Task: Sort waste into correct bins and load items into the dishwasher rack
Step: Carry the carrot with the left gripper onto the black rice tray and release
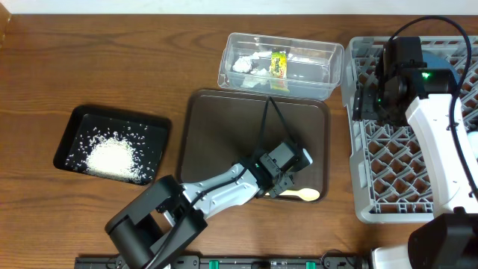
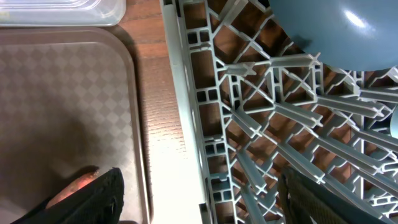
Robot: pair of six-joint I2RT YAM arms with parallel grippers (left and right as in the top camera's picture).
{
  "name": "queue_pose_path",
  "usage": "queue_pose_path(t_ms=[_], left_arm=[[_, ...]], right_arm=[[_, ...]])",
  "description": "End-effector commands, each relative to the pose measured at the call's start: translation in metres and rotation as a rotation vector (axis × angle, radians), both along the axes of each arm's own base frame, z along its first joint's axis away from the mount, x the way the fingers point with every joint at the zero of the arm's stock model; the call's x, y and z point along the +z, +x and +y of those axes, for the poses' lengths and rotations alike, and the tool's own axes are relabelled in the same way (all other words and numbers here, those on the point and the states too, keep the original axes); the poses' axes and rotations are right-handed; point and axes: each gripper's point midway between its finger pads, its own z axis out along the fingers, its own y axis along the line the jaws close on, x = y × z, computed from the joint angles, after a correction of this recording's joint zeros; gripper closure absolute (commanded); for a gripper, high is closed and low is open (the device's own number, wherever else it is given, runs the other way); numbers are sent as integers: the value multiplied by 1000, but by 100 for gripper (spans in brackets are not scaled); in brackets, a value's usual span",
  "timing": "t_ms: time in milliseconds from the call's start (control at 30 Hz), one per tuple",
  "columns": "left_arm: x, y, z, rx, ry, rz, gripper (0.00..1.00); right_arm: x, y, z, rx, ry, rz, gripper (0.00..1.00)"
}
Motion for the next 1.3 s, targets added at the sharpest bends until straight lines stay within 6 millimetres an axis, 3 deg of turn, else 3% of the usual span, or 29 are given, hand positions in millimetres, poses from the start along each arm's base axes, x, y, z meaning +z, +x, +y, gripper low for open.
queue_pose_path(t_ms=[0,167,333,467,667,867,1000,1133,1267], left_arm=[[28,13,3,37,-41,-44,91],[58,32,40,139,-44,-57,91],[77,61,101,320,-29,-62,94],[86,83,162,495,-16,-55,94],[91,112,258,896,-74,-39,94],[94,120,347,1177,-104,-66,94],[97,120,395,1350,-144,-96,94],[94,118,435,1509,-187,-119,93],[77,107,467,1649,-195,-77,93]], right_arm=[[4,0,-2,-20,-5,-14,22],[4,0,-2,-20,-5,-14,22],[4,-1,-2,-20,-5,-9,22],[4,-2,-2,-21,-6,-7,22],[4,-2,-2,-21,-6,-7,22],[4,-1,-2,-21,-6,-8,22],[4,-1,-2,-21,-6,-8,22],[4,-1,-2,-20,-5,-11,22],[4,-1,-2,-20,-5,-11,22]])
